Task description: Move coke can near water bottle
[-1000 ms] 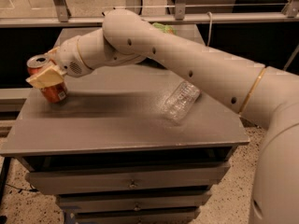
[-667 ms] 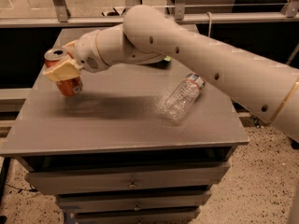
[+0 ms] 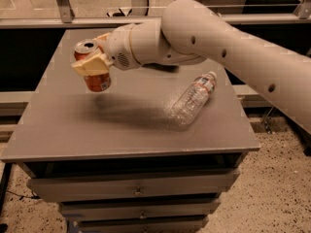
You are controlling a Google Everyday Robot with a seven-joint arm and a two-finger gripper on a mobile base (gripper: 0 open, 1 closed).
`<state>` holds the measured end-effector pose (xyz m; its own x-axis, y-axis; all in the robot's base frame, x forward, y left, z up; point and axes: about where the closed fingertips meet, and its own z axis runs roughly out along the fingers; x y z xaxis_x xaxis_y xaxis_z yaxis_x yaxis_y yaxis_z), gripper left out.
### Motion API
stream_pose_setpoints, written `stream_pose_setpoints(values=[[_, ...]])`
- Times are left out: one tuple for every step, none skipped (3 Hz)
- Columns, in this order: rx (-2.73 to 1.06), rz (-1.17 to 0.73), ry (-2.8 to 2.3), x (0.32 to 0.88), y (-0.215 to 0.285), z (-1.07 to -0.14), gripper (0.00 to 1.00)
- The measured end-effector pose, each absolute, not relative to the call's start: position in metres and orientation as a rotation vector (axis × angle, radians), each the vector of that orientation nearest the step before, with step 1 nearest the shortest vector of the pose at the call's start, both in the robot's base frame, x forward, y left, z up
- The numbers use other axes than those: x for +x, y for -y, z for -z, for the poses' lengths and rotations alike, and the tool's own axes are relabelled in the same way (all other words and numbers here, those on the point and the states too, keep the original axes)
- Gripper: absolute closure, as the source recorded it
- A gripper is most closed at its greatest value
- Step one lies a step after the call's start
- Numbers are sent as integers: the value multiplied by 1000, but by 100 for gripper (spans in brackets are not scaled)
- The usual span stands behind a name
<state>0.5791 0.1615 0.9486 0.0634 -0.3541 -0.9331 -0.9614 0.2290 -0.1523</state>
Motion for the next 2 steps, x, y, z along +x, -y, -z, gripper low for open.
stream_pose_setpoints(values=[[-1307, -720, -1503, 583, -151, -950, 100], [-1278, -606, -1552, 596, -95, -960, 100]])
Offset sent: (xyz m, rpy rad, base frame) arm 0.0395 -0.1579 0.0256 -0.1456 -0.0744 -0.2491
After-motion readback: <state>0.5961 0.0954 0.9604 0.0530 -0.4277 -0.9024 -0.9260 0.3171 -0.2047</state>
